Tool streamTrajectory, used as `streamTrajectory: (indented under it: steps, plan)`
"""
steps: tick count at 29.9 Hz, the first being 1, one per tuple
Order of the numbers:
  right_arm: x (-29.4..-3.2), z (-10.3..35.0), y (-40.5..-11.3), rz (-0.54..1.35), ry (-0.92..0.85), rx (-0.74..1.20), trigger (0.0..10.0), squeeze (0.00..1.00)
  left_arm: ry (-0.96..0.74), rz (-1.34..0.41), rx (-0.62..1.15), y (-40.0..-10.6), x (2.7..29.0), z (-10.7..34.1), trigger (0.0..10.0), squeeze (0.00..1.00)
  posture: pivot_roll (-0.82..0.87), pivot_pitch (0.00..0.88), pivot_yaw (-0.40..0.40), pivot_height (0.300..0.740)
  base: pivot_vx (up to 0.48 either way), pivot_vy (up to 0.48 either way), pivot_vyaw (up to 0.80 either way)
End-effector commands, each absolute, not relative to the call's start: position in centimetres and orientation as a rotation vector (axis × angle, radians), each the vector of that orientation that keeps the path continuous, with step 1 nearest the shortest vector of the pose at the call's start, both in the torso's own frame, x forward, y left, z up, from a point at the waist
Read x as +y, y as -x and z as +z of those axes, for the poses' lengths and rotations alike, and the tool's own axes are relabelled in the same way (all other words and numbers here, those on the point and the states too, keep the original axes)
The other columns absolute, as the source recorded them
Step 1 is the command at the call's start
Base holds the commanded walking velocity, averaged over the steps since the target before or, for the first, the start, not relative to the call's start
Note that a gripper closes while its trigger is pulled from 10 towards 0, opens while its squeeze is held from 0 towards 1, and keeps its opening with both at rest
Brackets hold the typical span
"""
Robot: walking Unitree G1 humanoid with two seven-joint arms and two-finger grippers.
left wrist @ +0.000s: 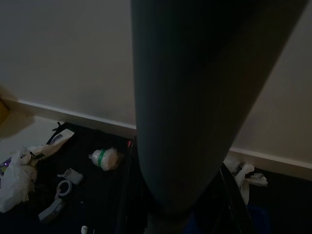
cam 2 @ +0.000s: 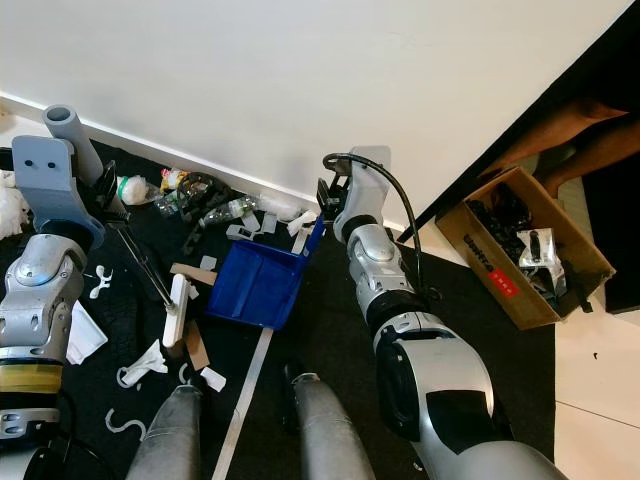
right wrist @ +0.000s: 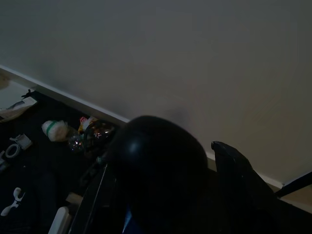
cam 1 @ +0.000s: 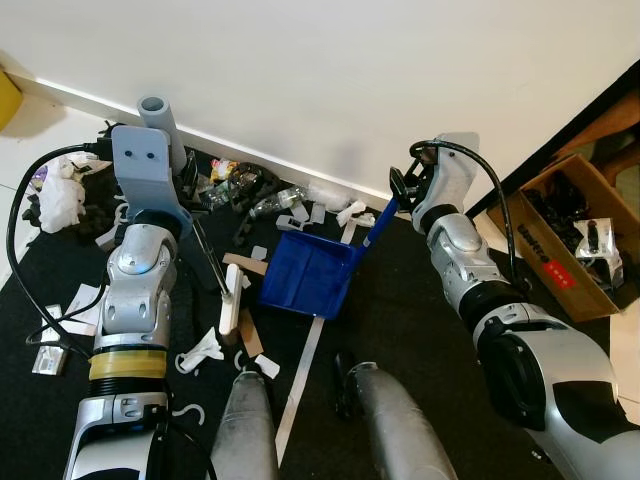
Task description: Sweep floor
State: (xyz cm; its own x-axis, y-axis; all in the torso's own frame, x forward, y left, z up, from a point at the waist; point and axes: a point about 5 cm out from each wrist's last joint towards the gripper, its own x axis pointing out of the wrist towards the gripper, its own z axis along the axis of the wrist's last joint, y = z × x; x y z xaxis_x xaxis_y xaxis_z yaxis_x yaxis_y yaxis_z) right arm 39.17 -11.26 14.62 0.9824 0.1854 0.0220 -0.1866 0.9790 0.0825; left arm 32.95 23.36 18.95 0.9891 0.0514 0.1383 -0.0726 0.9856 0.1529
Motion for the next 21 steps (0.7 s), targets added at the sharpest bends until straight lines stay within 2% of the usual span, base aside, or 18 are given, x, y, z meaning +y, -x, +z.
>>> streamTrajectory:
  steps: [1,3,4,6,7,21]
  plan:
    - [-11.82,13.79,-38.99,0.172,-0.079,0.028,10.0,0.00,-0.127,0.042,-0.106,-32.87,22.88,18.02,10.0,0.00,0.13,0.333,-0.162,0.740,0.000,0.000,0.00]
    - [-11.82,13.78,-38.99,0.172,-0.079,0.030,10.0,0.00,-0.128,0.043,-0.106,-32.88,22.93,18.05,10.0,0.00,0.13,0.334,-0.162,0.740,0.000,0.000,0.00]
    - [-11.81,13.76,-38.99,0.175,-0.084,0.032,7.6,0.00,-0.130,0.043,-0.106,-32.90,22.96,18.07,10.0,0.00,0.13,0.333,-0.162,0.740,0.000,0.000,0.00]
    - [-11.79,13.75,-38.99,0.178,-0.088,0.034,7.6,0.00,-0.131,0.043,-0.106,-32.91,22.98,18.07,10.0,0.00,0.14,0.332,-0.162,0.740,0.000,0.000,0.00]
    - [-11.76,13.71,-38.98,0.180,-0.094,0.037,0.0,0.00,-0.131,0.044,-0.106,-32.94,23.00,18.09,10.0,0.00,0.13,0.332,-0.164,0.740,0.000,0.000,0.00]
    - [-11.98,14.01,-39.15,0.164,-0.116,0.033,0.0,0.00,-0.130,0.048,-0.112,-33.35,23.06,18.34,10.0,0.00,0.12,0.317,-0.163,0.740,0.000,0.000,0.00]
